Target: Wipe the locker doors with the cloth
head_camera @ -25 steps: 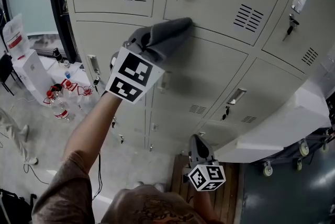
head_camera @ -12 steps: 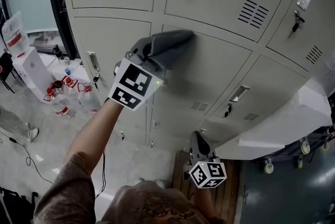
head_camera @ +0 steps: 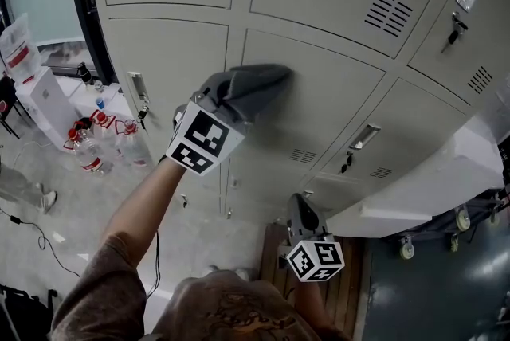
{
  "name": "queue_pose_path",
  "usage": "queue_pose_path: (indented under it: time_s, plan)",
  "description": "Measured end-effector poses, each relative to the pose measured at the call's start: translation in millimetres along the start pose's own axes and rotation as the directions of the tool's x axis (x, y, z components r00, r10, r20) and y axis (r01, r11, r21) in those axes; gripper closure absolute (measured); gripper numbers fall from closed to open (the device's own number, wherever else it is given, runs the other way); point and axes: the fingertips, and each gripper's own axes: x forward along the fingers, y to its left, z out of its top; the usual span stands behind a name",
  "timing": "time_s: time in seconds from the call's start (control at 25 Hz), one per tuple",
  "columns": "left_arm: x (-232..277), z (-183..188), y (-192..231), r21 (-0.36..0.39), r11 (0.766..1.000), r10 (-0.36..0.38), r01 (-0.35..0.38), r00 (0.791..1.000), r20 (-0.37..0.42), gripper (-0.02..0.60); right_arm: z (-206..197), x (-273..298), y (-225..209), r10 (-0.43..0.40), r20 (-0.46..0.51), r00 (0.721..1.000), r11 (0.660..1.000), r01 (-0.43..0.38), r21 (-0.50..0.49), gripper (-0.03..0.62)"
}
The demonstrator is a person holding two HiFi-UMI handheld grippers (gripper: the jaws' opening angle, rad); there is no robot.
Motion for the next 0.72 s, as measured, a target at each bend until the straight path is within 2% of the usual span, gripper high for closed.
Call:
queue_pose_path:
  time_s: [0.28, 0.48, 0.72]
  plan:
    - [2, -35, -21, -0.016, 1.0, -0.021, 0.02, 0.999, -0.043, 0.545, -3, 0, -2, -0.007, -0.01, 1.0, 1.0, 0.007, -0.001, 0.595]
    - [0, -42, -28, 0.045, 0.999, 0.022, -0.021, 1.0, -0.019, 0.545, -4, 0, -4, -0.013, -0.014, 1.0, 1.0, 0.013, -0.001, 0.595]
    - [0, -53, -36, 0.028, 0.999, 0.024, -0.023, 0.999, -0.039, 0.545, -5, 0, -8, -0.026, -0.015, 1.0, 1.0, 0.026, 0.002, 0.595]
